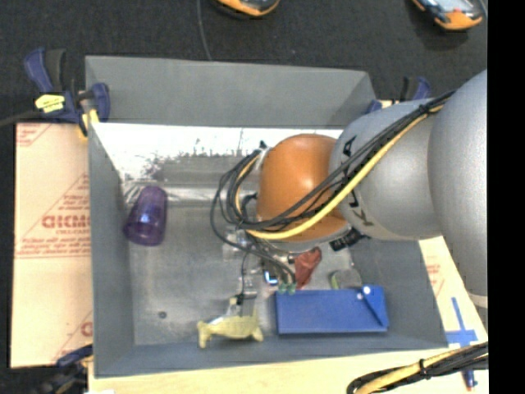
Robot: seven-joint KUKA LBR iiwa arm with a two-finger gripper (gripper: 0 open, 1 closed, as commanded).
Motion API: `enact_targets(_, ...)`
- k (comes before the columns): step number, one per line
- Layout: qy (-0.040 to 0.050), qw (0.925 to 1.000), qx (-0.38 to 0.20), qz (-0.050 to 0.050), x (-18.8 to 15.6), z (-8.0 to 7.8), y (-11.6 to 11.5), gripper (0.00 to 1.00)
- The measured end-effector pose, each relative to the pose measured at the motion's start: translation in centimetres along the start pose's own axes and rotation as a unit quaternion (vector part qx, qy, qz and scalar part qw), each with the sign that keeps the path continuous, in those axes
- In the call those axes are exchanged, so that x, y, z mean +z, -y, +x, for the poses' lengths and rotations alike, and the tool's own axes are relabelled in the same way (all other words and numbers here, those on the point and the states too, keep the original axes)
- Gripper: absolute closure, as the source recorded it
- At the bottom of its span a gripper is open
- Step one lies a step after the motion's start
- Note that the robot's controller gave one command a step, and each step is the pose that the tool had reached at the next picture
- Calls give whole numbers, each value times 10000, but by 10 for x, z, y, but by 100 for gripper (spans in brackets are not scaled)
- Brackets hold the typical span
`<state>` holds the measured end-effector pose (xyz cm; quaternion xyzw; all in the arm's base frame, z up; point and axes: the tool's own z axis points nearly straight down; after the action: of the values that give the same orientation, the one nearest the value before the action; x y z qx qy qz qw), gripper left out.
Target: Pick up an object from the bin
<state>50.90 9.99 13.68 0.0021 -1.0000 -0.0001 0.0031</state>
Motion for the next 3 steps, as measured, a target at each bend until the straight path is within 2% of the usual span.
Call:
enact_targets(2, 29, 9998, 209, -4, 1, 0, -3, 0)
enact_targets(3, 51, 9979, -643, -4, 37, 20, 24, 0)
